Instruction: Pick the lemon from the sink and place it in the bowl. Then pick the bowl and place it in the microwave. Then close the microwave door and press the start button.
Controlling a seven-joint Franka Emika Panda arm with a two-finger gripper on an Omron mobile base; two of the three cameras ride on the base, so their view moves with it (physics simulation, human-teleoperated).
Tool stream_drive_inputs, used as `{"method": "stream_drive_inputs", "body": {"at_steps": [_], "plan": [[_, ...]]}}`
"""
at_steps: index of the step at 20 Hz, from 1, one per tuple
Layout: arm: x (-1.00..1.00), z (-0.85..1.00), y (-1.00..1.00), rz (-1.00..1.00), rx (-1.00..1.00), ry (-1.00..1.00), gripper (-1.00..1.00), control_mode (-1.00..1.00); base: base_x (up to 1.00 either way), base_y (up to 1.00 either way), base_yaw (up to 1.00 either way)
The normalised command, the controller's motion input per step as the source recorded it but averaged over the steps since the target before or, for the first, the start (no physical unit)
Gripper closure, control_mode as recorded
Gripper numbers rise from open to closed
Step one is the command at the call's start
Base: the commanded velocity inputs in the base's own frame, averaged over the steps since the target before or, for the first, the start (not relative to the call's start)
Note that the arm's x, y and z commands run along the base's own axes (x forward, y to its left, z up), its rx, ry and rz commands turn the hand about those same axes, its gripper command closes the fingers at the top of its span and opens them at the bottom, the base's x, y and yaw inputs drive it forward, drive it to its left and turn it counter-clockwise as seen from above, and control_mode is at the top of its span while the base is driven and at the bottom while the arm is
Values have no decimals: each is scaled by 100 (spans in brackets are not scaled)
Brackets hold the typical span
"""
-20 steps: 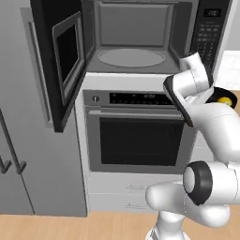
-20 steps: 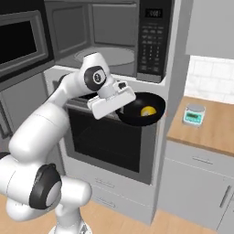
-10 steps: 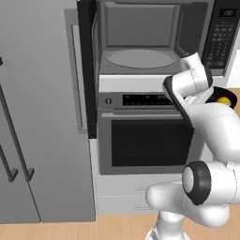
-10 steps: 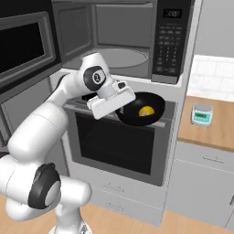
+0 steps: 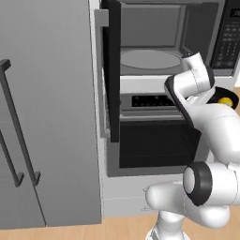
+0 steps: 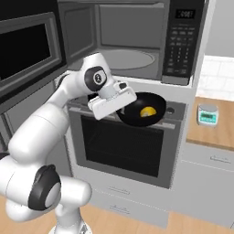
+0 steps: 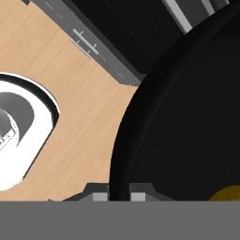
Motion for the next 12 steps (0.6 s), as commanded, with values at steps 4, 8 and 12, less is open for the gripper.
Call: {"method": "stream_drive_inputs", "body": {"at_steps": [4, 8, 12], "plan": [[0, 0, 0, 0, 0, 0, 100, 100, 49, 1, -1], [0, 0, 0, 0, 0, 0, 100, 100, 37, 15, -3], [0, 0, 0, 0, 0, 0, 100, 100, 11, 21, -2]]}}
